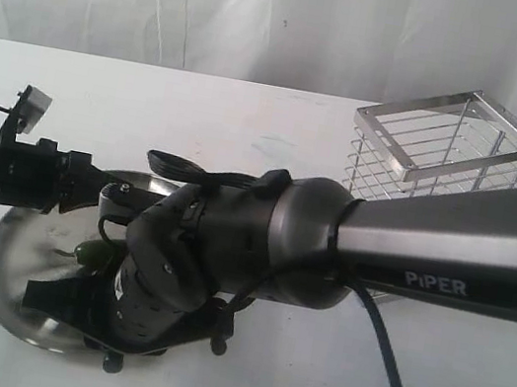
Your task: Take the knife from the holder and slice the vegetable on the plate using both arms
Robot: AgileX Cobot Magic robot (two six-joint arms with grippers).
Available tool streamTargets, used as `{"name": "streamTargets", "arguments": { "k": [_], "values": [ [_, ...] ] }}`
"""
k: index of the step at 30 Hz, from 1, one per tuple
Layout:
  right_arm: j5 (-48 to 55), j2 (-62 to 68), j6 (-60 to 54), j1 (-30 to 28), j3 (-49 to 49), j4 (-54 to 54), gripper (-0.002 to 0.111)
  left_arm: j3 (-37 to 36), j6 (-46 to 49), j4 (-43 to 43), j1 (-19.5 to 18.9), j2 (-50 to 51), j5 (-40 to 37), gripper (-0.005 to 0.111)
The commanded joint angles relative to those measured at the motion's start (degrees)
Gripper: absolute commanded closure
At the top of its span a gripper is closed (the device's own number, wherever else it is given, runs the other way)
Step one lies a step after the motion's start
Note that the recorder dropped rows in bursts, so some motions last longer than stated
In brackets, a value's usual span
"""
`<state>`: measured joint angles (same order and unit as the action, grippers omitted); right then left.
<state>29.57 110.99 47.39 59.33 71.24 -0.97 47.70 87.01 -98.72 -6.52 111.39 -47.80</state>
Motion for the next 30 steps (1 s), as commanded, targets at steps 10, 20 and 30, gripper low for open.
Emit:
{"name": "streamTargets", "arguments": {
  "k": [10,20,30],
  "values": [
    [-1.02,-0.12,0.60,0.11,-0.03,0.97,0.108,1.72,0.41,-1.23,-0.14,0.06,-4.99,0.107],
    [-1.92,-0.12,0.60,0.47,-0.03,0.97,0.108,1.70,0.41,-1.23,-0.14,0.06,-5.41,0.107],
    [-1.32,0.59,0.60,1.14,-0.03,0.97,0.108,1.70,1.49,-1.23,-0.14,0.06,-5.78,0.107]
  ]
}}
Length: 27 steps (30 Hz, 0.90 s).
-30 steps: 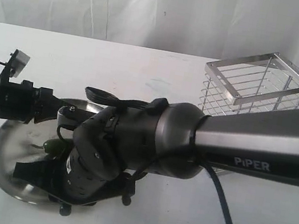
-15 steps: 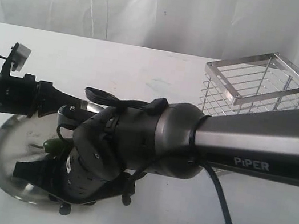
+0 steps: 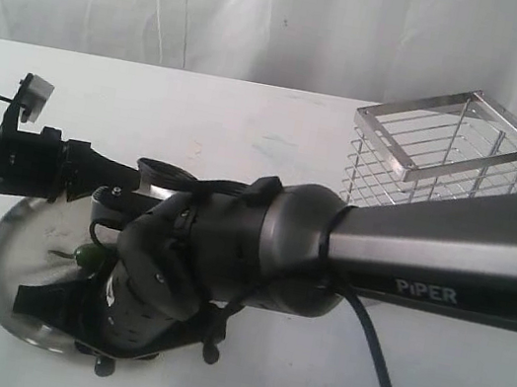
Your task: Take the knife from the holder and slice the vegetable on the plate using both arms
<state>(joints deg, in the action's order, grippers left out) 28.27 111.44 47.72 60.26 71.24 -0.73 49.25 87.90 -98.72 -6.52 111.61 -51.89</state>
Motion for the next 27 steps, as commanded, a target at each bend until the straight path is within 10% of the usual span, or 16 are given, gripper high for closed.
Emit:
{"name": "streamTargets", "arguments": {
  "k": [1,18,27],
  "values": [
    [-0.36,0.15,0.26,0.21,-0.03,0.73,0.108,0.15,0.71,-1.23,-0.14,-0.16,-1.68,0.107],
    [-0.16,0.15,1.57,0.21,-0.03,2.24,0.108,0.15,2.07,-1.23,0.12,-0.16,-0.08,0.107],
    [-0.16,0.15,1.57,0.21,-0.03,2.24,0.108,0.25,4.86,-1.23,6.18,-0.16,11.52,0.107]
  ]
}}
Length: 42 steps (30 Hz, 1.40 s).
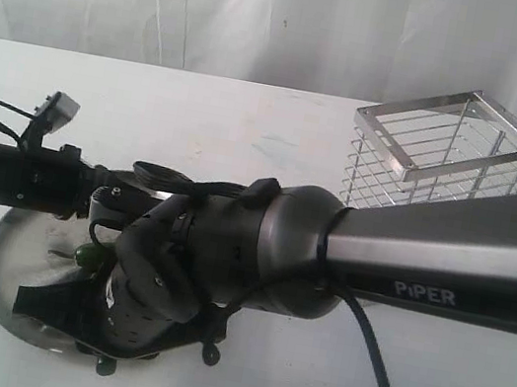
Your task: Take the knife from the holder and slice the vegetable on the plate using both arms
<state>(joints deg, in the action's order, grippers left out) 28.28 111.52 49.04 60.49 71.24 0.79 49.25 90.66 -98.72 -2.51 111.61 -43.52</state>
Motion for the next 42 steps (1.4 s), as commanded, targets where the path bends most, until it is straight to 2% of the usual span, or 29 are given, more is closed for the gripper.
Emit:
{"name": "streamTargets", "arguments": {
  "k": [1,11,26,29,37,42],
  "values": [
    [-0.17,0.07,0.26,-0.02,-0.03,0.72,0.108,0.25,2.11,-1.23,2.56,-0.16,3.79,0.107],
    [-0.03,0.07,0.26,0.06,-0.03,0.72,0.108,0.25,2.11,-1.23,2.57,0.10,9.53,0.107],
    [1.38,0.07,0.26,0.06,-0.03,0.72,0.108,0.14,0.40,-1.23,2.57,9.78,9.92,0.107],
    [1.36,0.43,0.47,0.06,-0.03,0.72,0.108,0.14,-0.47,-1.23,2.57,9.99,12.39,0.107],
    [6.14,1.80,0.51,0.06,-0.03,-0.79,0.108,0.14,-1.33,-0.30,2.57,9.99,12.52,0.107],
    [13.82,1.40,-3.47,0.06,-0.03,-5.65,0.108,0.14,-5.97,3.04,2.57,9.99,13.94,0.107]
  ]
}}
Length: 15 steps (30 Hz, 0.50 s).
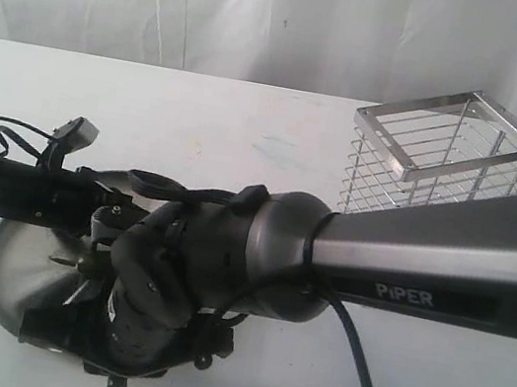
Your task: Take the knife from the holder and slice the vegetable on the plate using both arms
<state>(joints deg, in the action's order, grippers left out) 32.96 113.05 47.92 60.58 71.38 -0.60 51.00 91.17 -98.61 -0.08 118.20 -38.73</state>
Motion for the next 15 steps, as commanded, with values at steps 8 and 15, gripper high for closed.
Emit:
{"name": "streamTargets", "arguments": {
  "k": [8,15],
  "values": [
    [6.51,-0.41,-3.24,-0.02,-0.17,-3.61,0.108,-0.04,-6.38,-1.00,0.15,0.50,3.06,0.107],
    [5.66,-0.41,-3.24,-0.02,-0.17,-3.72,0.108,1.44,-10.90,9.72,0.37,-6.25,-3.05,0.107]
  ]
}}
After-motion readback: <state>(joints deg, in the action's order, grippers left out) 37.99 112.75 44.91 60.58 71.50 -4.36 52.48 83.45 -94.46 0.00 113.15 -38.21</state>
